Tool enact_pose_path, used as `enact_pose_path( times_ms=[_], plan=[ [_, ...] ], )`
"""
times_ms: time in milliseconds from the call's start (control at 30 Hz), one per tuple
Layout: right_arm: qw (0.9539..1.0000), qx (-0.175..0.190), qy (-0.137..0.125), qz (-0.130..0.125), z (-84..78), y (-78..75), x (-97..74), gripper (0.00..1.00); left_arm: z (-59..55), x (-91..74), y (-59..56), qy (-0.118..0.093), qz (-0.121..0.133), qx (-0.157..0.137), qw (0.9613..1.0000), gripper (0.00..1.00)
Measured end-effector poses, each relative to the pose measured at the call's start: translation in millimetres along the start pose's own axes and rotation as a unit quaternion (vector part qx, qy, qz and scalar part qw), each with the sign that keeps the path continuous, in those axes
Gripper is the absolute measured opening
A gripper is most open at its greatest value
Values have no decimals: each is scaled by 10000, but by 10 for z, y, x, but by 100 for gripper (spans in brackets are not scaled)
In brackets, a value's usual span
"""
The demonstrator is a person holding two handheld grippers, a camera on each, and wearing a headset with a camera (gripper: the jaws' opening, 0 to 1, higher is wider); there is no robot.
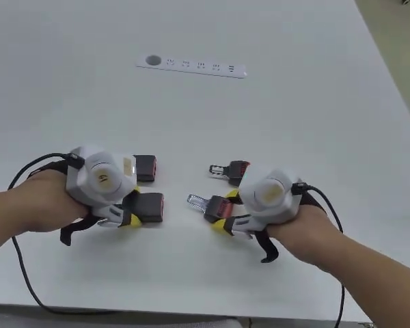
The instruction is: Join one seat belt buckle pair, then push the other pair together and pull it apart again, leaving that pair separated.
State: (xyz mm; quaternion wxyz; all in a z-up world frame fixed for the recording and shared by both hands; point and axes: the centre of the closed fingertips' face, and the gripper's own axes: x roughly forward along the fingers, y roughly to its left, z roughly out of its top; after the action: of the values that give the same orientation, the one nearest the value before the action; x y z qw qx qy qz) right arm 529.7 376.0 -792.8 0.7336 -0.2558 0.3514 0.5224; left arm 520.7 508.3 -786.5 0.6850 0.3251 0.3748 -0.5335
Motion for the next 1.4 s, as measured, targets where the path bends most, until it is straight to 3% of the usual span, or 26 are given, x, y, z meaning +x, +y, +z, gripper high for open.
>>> enact_pose_path(
  times_ms=[433,900,1400],
  plan=[
    [9964,-649,173,515,-11,20,3,33,-6,21,-9,62,-148,134,9998,35],
    [9926,-922,330,721,-35,13,-20,33,35,14,-45,166,-296,369,9987,35],
    [9892,-1124,304,892,-14,-4,0,33,32,7,-34,236,-359,357,9984,35]
  ],
)
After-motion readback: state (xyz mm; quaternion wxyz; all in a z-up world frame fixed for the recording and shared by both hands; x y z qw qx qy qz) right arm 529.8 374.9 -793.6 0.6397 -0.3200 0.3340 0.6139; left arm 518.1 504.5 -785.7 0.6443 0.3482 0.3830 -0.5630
